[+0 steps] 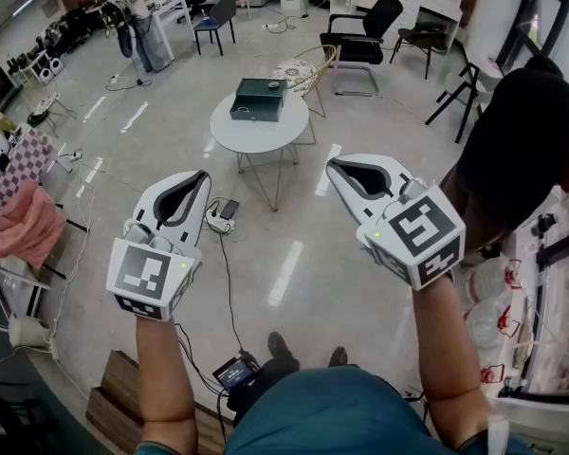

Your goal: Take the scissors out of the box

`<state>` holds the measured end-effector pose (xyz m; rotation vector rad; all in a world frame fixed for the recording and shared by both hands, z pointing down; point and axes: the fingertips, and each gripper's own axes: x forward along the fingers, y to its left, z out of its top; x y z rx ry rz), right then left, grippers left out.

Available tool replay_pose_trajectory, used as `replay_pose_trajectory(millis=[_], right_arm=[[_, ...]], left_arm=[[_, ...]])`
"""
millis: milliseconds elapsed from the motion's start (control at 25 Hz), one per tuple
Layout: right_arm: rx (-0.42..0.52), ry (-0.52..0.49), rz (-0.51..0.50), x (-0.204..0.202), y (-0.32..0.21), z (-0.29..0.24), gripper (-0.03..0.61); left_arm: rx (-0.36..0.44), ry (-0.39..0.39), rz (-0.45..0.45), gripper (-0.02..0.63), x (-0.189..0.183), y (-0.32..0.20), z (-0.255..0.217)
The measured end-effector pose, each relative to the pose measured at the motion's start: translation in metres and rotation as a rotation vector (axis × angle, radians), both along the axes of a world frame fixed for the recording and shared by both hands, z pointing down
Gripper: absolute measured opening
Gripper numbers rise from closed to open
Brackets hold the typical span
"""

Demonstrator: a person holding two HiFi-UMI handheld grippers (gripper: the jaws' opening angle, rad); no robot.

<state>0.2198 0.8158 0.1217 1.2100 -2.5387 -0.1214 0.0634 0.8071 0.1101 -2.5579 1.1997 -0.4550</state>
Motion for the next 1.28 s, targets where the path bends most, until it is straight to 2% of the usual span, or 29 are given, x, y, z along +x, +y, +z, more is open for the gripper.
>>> replay_pose_trajectory(millis=[440,880,1280], right_arm=[[-0.001,0.001,0.034,-0.058,-0.045,0.009,0.037],[0.012,-0.056,0.089,-0.128,-0.100,-0.010,0.038],[-0.006,-0.062,0.063,-0.141,-0.181,-0.003,0.038]], left_arm=[[-0.008,0.002,0.035,0.023,-0.057,-0.045,0.011],[-0.003,0.031,0.082,0.023,-0.125,-0.103,0.002],[-0.022,0.040,0.038,0.023,-0.146,-0.169,0.006]])
